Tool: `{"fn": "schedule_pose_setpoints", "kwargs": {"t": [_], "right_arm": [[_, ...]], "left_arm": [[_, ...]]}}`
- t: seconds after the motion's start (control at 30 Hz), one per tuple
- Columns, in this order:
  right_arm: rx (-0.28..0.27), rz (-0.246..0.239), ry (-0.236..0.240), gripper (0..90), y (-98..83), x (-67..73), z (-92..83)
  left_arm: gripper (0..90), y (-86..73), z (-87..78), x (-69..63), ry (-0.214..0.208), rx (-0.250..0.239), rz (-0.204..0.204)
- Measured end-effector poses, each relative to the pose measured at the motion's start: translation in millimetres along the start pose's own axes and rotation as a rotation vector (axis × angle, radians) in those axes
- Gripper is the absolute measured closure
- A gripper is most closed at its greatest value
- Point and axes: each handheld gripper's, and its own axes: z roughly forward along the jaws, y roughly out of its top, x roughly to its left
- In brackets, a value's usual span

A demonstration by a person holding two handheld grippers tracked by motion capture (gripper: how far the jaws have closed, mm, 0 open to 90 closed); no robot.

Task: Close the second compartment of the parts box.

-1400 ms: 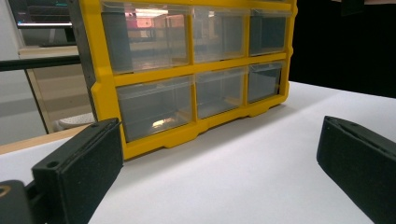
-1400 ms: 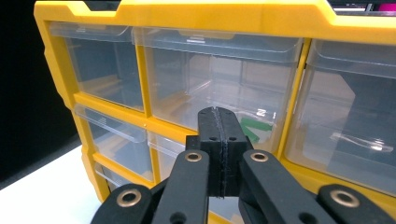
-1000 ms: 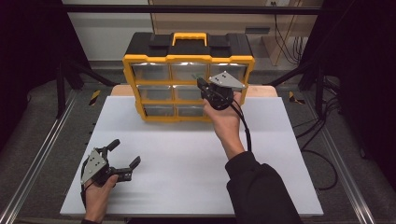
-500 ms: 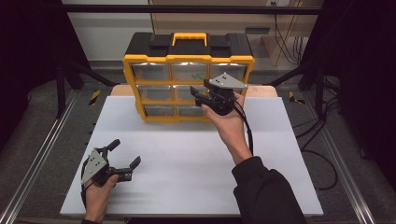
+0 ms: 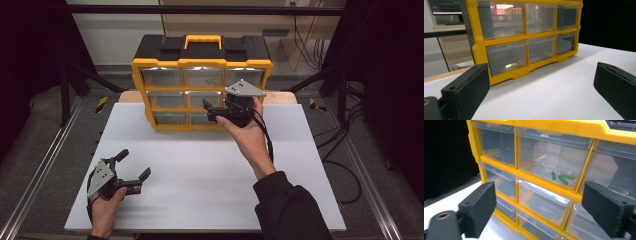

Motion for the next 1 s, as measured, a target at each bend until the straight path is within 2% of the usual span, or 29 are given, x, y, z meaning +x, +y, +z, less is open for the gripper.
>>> {"fn": "schedule_pose_setpoints", "kwargs": {"t": [0.2,0.57,1.0], "right_arm": [[-0.008,-0.011,0.0,5.3,1.1,0.8,-7.2],[-0.018,-0.008,0.01,4.1,-1.2,-5.4,-22.6],[-0.014,-0.006,-0.006,3.4,-8.1,-13.9,-46.2]], "left_arm": [[0.2,-0.1,0.0,0.0,0.0,0.0,0.0],[0.2,-0.1,0.2,-0.4,-0.001,0.002,0.001],[0.2,-0.1,0.4,-0.6,-0.001,0.003,0.004]]}}
